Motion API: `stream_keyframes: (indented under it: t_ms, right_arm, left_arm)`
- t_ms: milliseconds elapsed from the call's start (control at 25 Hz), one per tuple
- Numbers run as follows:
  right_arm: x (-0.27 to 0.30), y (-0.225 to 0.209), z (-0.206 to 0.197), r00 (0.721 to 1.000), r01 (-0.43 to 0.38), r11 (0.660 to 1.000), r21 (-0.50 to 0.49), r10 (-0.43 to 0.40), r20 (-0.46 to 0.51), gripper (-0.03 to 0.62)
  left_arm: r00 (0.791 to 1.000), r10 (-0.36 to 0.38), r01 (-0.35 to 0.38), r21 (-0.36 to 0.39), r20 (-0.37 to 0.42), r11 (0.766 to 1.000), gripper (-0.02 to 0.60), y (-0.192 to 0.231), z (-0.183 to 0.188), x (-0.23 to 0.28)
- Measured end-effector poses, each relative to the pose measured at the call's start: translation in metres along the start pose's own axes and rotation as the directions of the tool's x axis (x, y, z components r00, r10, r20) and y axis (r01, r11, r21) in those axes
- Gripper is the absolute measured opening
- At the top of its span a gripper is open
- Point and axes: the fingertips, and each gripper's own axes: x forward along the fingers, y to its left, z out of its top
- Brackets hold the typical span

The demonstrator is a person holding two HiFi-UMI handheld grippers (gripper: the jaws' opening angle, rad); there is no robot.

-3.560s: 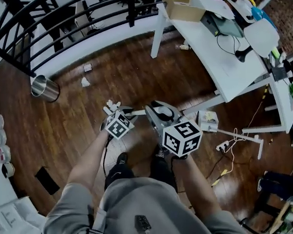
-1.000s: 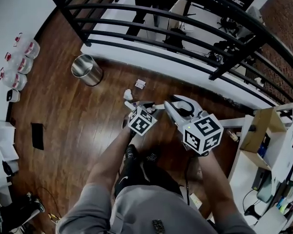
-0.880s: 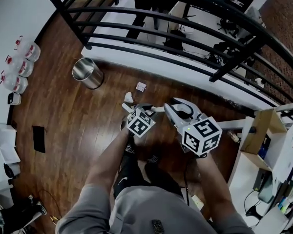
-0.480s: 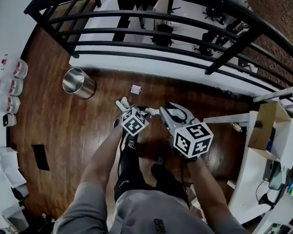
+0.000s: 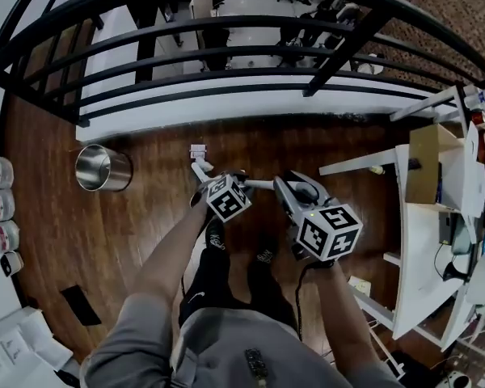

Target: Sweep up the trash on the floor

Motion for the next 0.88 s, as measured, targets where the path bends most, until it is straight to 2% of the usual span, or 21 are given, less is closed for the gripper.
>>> stream_keyframes:
  t_ms: [200,360,560,720,880]
  right_arm:
    - [-0.052,-0.026,0.024,0.993,0.075,0.993,0.095,-0.083,0.088,0.094]
    - [-0.104,-0.055,0.033,0.972,0.163,0.974,0.155,-0.185,0.143,0.092]
    - [-0.145,-0.082,0.025,0.937,0.287,0.944,0.163,-0.312,0.157,0.094]
    - [-0.161,-0.096,0.015,0.905,0.371,0.912,0.174,-0.398,0.153,0.094]
    - [-0.175,-0.11,-0.003,0.858,0.457,0.862,0.219,-0.492,0.147,0.094]
  left_arm:
    - [0.998,-0.055,0.053,0.096,0.019,0.994,0.123,-0.027,0.045,-0.01]
    - [0.991,-0.124,0.115,0.185,0.041,0.976,0.123,-0.061,0.091,0.004]
    - [0.973,-0.225,0.204,0.28,0.045,0.938,0.123,-0.102,0.131,0.04]
    - [0.952,-0.301,0.272,0.32,0.047,0.908,0.124,-0.126,0.144,0.063]
    - [0.927,-0.375,0.34,0.364,0.028,0.867,0.124,-0.153,0.146,0.085]
